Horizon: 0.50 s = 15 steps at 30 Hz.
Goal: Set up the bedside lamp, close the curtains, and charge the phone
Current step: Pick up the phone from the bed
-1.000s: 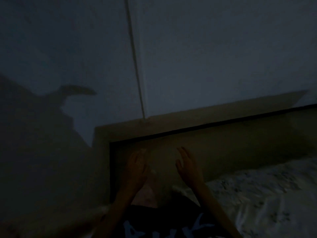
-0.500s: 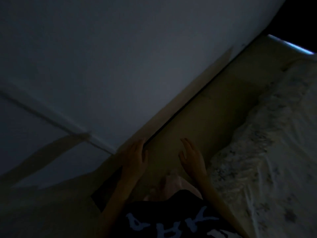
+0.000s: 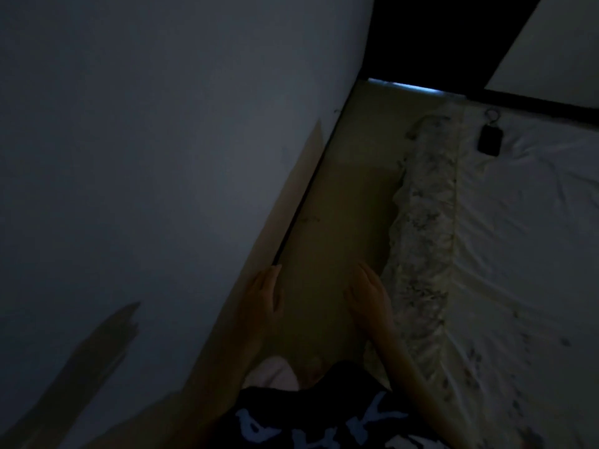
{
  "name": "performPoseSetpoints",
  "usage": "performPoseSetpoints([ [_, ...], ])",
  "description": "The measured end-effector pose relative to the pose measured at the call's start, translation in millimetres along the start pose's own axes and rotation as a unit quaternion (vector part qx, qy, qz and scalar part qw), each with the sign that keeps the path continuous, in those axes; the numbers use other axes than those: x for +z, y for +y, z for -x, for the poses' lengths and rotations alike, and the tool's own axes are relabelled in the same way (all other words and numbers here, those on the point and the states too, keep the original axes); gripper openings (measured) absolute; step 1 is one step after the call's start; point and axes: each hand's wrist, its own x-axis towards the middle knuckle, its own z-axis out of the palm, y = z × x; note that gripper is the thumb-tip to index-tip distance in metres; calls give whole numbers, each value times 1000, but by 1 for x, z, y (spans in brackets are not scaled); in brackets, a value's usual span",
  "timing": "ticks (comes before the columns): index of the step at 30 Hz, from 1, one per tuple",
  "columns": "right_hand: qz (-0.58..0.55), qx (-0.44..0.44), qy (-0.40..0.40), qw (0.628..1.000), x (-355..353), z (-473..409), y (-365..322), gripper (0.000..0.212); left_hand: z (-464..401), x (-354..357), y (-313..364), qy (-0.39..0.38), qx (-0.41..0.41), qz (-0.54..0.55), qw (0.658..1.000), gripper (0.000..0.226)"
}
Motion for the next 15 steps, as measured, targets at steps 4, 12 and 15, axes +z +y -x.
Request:
performPoseSetpoints([
  [4, -12, 63, 10, 998, -6, -38, 27, 48, -63, 14, 17, -29, 22, -4, 999, 58],
  [12, 4, 108, 63, 992, -35, -174, 68, 48, -238, 40, 55, -75, 84, 16, 994, 54],
  [15, 15, 112, 94, 989, -55, -241, 72, 49, -318, 42, 75, -81, 113, 16, 990, 52],
])
